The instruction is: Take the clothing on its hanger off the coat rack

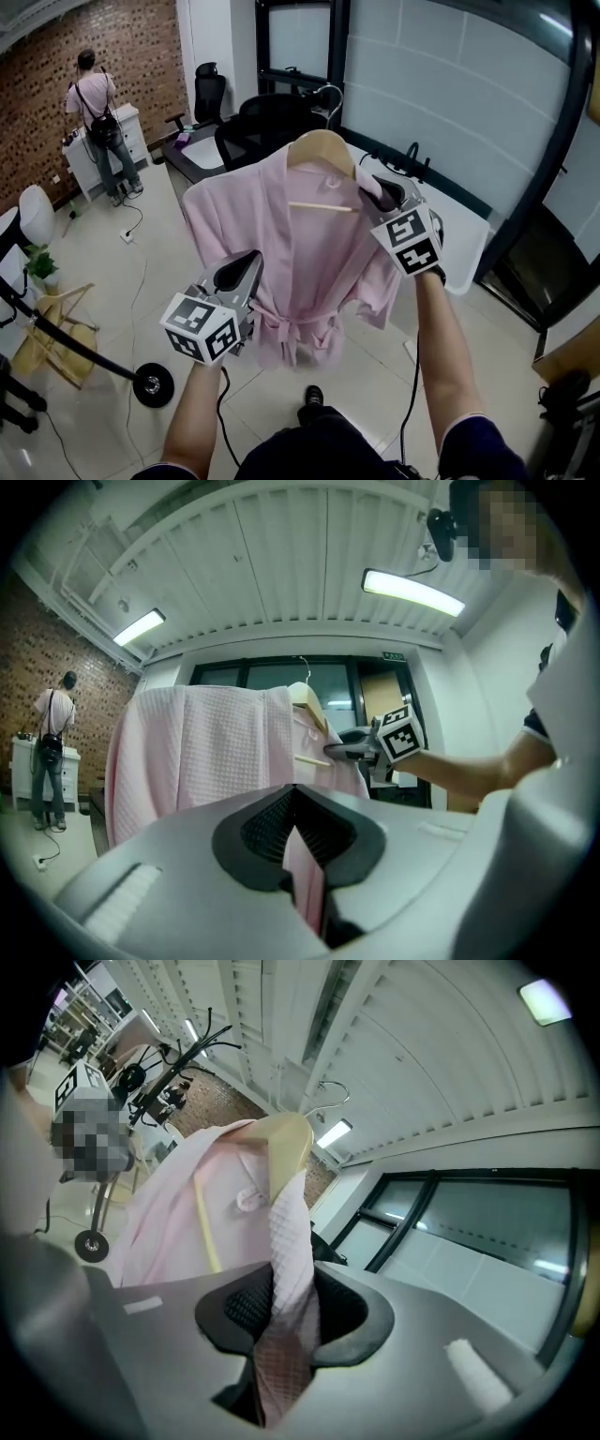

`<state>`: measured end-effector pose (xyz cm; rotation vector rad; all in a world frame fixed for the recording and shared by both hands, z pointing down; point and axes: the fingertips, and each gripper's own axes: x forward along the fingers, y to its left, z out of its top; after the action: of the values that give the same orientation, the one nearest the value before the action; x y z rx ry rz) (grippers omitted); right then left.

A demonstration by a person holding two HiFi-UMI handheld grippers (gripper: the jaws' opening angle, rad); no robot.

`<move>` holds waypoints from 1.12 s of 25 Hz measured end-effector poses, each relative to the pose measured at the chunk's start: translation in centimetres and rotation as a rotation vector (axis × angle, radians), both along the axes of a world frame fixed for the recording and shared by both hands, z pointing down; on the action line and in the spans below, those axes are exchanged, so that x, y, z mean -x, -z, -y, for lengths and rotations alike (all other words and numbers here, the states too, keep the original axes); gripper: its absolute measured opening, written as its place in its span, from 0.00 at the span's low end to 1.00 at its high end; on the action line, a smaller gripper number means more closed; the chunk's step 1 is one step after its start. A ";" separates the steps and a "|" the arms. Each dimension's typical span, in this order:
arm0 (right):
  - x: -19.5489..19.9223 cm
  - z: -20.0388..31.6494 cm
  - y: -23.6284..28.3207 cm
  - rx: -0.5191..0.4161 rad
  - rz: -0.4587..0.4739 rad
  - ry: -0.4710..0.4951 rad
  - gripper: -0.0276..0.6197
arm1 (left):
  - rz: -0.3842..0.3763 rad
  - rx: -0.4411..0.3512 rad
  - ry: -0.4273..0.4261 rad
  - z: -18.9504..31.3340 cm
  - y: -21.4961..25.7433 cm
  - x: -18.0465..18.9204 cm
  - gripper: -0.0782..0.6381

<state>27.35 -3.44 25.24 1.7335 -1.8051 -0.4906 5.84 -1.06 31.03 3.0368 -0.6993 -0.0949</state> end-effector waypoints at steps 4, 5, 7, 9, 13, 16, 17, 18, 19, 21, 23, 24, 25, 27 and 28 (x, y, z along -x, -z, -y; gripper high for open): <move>-3.0 0.9 0.2 -0.010 0.002 -0.029 0.20 | 0.001 -0.005 -0.024 1.7 -0.3 -2.7 0.12; -3.7 1.2 0.3 -0.014 0.004 -0.032 0.20 | 0.001 -0.005 -0.029 2.1 -0.4 -3.6 0.13; -5.1 2.0 0.4 -0.019 0.008 -0.031 0.20 | 0.000 -0.004 -0.037 3.2 -0.6 -5.4 0.12; -6.5 3.0 0.6 -0.025 0.013 -0.028 0.20 | -0.003 -0.007 -0.042 4.4 -0.6 -7.2 0.13; -9.5 5.3 1.4 -0.035 0.023 -0.016 0.20 | -0.008 -0.007 -0.036 6.5 -0.2 -10.7 0.12; -11.5 7.4 2.3 -0.040 0.027 0.000 0.20 | -0.008 -0.009 -0.016 7.7 0.4 -12.6 0.12; -12.0 8.2 2.5 -0.042 0.027 0.003 0.20 | -0.004 -0.009 -0.009 8.1 0.5 -13.0 0.12; -12.4 9.0 2.6 -0.045 0.026 0.007 0.20 | -0.001 -0.008 -0.001 8.6 0.5 -13.3 0.12; -12.8 9.8 2.8 -0.048 0.024 0.011 0.20 | 0.003 -0.006 0.007 9.1 0.5 -13.5 0.12; -13.5 11.8 3.2 -0.049 0.022 0.018 0.20 | 0.008 0.001 0.026 10.5 0.5 -13.8 0.13; -14.2 13.5 3.3 -0.047 0.026 0.019 0.20 | 0.013 0.008 0.038 11.8 0.3 -14.1 0.12; -14.5 14.1 3.2 -0.046 0.028 0.019 0.20 | 0.015 0.011 0.042 12.3 0.1 -14.2 0.12; -14.7 14.7 3.0 -0.045 0.030 0.020 0.20 | 0.017 0.015 0.045 12.7 -0.3 -14.3 0.12; -15.0 15.7 2.7 -0.045 0.030 0.020 0.20 | 0.019 0.020 0.046 13.5 -1.0 -14.5 0.12; -15.2 16.3 2.6 -0.046 0.030 0.020 0.20 | 0.020 0.021 0.044 14.0 -1.2 -14.7 0.12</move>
<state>42.52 -19.73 22.67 1.7642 -1.8467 -0.5206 20.56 -15.05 32.24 3.0066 -0.7639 -0.0581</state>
